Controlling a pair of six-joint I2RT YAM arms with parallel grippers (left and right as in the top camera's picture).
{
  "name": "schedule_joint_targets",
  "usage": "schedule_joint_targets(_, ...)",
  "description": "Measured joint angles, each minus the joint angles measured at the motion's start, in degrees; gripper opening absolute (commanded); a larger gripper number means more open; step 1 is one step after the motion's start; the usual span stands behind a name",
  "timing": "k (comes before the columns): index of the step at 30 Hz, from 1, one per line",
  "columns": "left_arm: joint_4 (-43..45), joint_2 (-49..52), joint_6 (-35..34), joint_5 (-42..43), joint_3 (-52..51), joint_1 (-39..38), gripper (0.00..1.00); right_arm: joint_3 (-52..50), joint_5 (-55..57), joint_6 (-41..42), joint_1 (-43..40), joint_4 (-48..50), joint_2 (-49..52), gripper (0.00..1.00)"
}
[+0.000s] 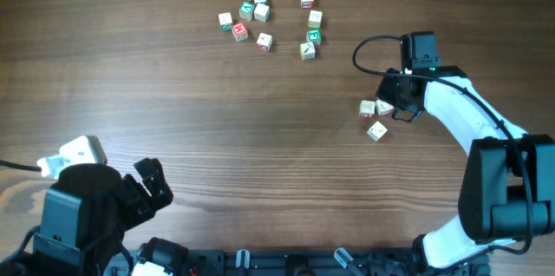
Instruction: Form a circle
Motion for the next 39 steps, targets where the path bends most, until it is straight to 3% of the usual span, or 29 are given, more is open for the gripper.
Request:
schedule_joint_targets(21,0.0,0.0,0.0,0.0,0.0,0.02,1.0,0.0,-2.4,-3.82,0.0,0.57,0.0,0.04)
schedule_joint_targets(39,0.0,0.0,0.0,0.0,0.0,0.0,1.0,0.0,1.14,-1.2,0.0,-0.44,0.0,0.04)
